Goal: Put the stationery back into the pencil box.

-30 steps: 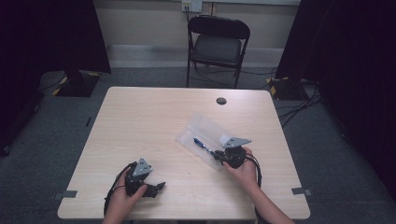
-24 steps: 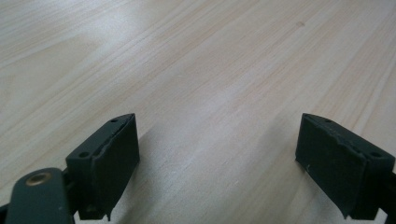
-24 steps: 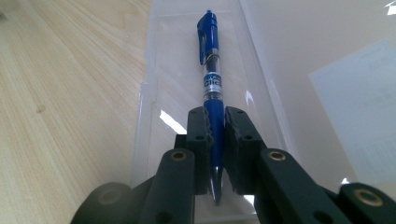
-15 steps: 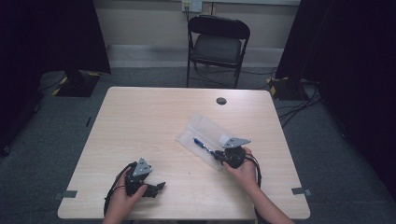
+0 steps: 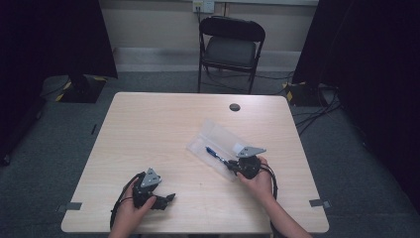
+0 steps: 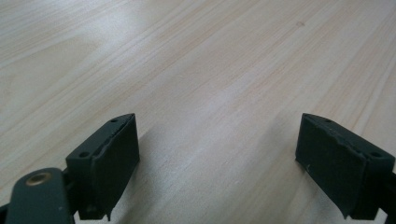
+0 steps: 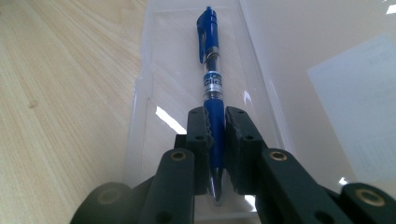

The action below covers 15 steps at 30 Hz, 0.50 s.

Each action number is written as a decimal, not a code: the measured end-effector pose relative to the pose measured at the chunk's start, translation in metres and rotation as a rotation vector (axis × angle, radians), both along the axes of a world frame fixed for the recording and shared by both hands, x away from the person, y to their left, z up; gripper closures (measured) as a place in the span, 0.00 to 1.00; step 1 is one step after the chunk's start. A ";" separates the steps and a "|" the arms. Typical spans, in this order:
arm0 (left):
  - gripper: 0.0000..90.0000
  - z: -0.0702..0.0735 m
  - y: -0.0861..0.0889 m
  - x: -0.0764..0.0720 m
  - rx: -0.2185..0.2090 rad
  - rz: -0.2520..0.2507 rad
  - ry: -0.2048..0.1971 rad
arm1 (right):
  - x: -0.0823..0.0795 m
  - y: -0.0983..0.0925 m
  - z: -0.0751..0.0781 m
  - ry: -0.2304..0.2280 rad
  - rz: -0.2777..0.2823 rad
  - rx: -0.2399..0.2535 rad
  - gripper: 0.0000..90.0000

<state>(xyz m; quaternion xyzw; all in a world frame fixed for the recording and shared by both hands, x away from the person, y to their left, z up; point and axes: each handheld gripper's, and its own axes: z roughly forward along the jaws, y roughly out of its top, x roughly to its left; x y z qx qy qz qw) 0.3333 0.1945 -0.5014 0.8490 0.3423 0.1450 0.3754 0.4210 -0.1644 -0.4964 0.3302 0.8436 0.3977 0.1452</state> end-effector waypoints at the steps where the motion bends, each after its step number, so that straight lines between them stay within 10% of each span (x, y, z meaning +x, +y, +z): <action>1: 0.14 0.000 0.000 0.000 0.000 0.000 0.000 | 0.000 0.000 0.000 0.000 0.000 0.000 0.89; 15: 0.14 0.000 0.000 0.000 0.000 0.000 0.000 | -0.001 -0.001 0.001 -0.003 -0.018 0.015 0.78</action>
